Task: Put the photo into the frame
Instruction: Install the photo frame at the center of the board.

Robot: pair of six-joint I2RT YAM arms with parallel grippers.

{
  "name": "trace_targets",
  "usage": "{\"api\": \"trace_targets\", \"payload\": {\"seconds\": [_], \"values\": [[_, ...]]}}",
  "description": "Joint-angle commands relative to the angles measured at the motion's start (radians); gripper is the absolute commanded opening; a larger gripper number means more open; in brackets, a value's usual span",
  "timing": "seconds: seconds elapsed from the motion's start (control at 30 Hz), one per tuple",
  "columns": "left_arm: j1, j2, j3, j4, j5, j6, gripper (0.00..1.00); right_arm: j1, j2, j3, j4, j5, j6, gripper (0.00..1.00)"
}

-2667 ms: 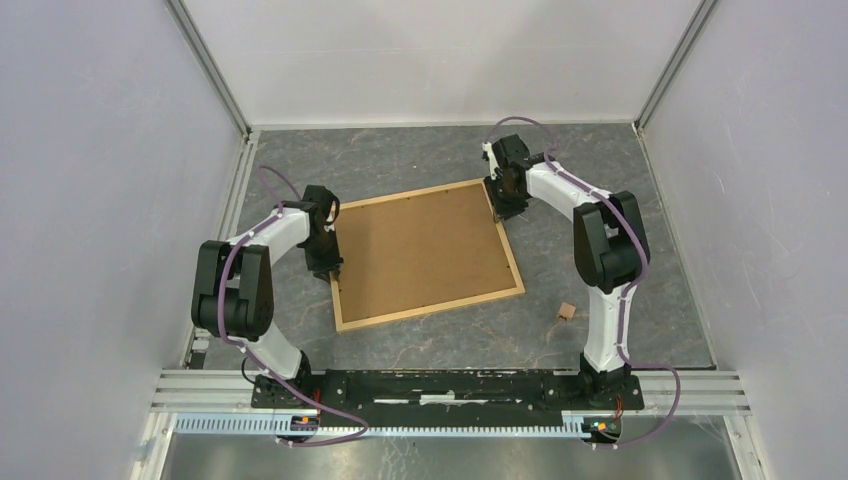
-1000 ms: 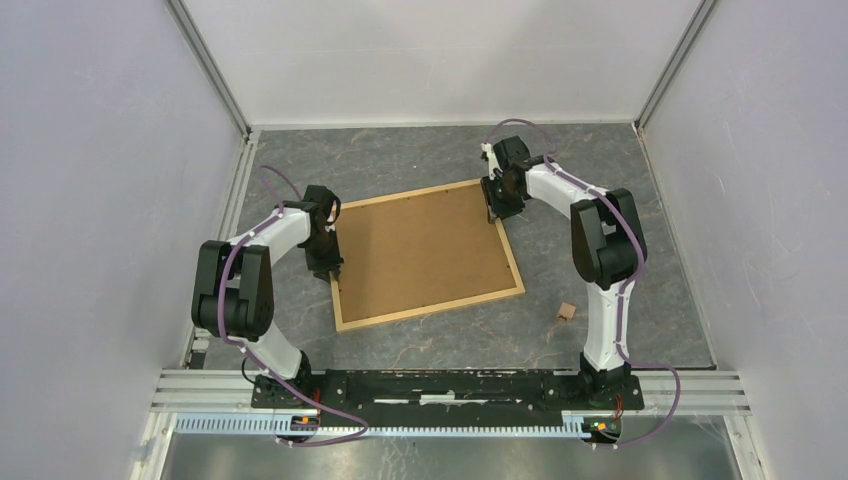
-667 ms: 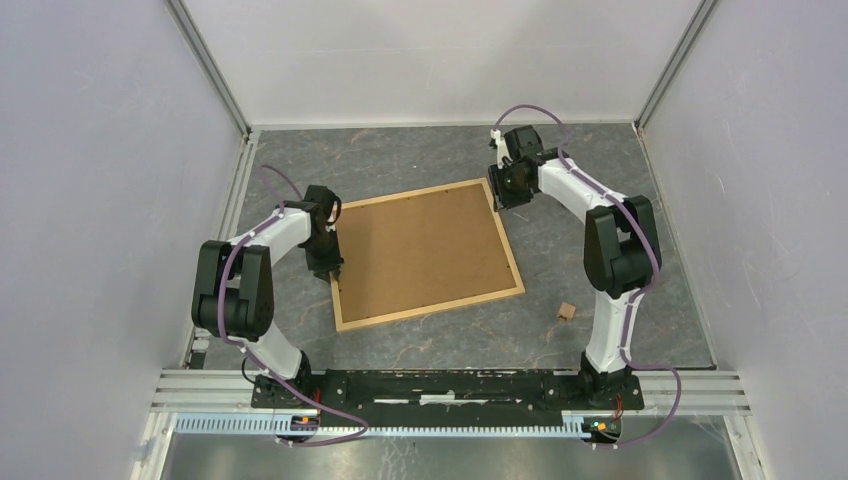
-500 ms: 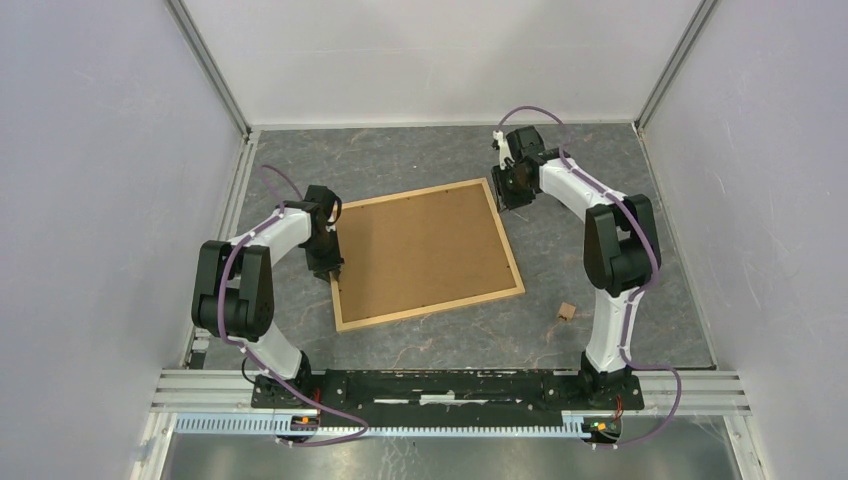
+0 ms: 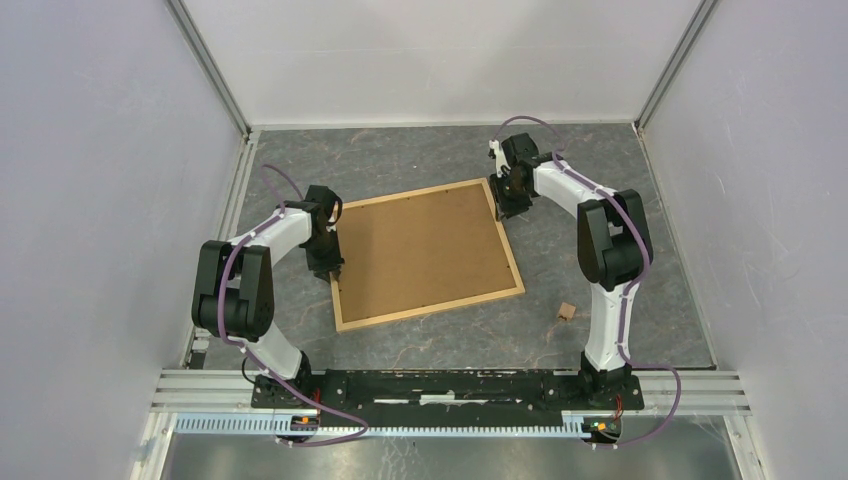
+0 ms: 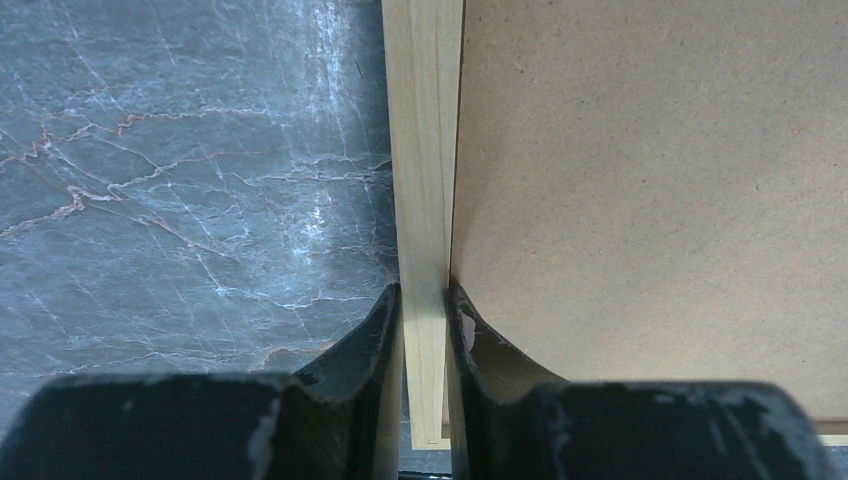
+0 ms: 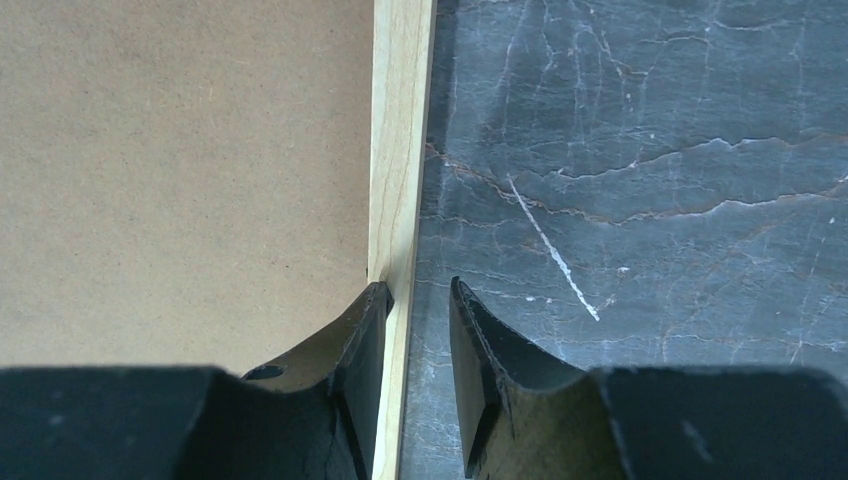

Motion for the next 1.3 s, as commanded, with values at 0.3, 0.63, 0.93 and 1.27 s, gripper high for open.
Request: {"api": "trace_targets", "payload": {"seconds": [0.3, 0.63, 0.93, 1.27], "values": [[-0.008, -0.024, 0.009, 0.011, -0.025, 0.047, 0.02, 0.004, 0.045, 0.032, 0.015, -0.012, -0.006, 0.36], [-0.008, -0.022, 0.011, 0.012, -0.024, 0.049, 0.02, 0.004, 0.064, 0.041, 0.012, 0.009, -0.002, 0.36], [-0.007, -0.025, 0.009, 0.013, -0.023, 0.049, 0.02, 0.010, 0.064, 0.019, 0.003, 0.058, -0.005, 0.35], [-0.011, -0.026, 0.007, 0.011, -0.029, 0.050, 0.02, 0.012, 0.061, -0.019, 0.018, 0.088, -0.008, 0.35]]}}
